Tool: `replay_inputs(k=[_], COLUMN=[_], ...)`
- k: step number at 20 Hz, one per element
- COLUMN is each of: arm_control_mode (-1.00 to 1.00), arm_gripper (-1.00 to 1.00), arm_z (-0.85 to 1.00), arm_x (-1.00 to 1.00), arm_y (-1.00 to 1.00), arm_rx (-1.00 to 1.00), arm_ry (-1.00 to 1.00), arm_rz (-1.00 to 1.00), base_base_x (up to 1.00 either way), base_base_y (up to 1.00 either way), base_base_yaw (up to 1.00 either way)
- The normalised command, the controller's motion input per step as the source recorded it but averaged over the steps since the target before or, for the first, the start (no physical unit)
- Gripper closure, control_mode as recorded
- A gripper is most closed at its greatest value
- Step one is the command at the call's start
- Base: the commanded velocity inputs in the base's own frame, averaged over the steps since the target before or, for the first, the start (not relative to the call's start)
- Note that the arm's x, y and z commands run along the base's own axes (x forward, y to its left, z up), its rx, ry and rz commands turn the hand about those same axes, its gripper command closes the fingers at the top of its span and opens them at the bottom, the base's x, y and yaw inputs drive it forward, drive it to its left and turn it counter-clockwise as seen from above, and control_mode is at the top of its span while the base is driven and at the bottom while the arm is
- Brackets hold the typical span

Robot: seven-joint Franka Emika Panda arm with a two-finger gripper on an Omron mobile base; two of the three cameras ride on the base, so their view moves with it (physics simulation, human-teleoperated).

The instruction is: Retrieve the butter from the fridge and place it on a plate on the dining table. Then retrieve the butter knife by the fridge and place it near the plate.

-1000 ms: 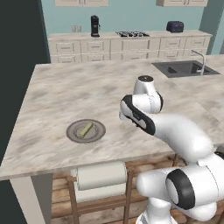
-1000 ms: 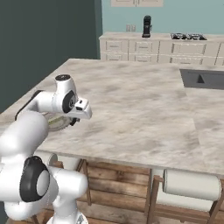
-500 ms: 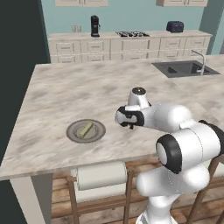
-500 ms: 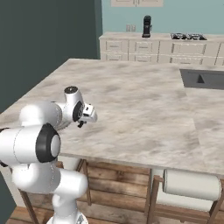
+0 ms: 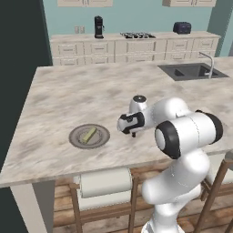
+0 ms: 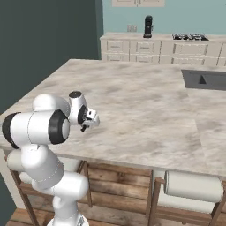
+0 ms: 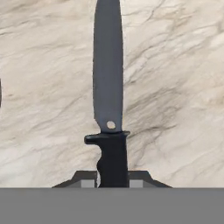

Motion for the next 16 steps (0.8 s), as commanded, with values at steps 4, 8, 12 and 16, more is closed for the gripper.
replay_inputs(k=[4,8,12,16], arm_control_mode=[-1.00,-1.00,-1.00,-1.00], arm_gripper=[1.00,1.00,1.00,1.00], arm_z=[-0.37,-0.36,-0.33,-0.18], arm_x=[0.11,0.07,0.04,0.00], arm_y=[0.00,0.00,0.00,0.00], arm_rx=[0.00,0.00,0.00,0.00], arm_ry=[0.14,0.12,0.11,0.05], arm_rz=[-0.01,0.00,0.00,0.00], base_base_x=[0.00,0.00,0.00,0.00], base_base_y=[0.00,0.00,0.00,0.00], base_base_yaw=[0.00,0.00,0.00,0.00])
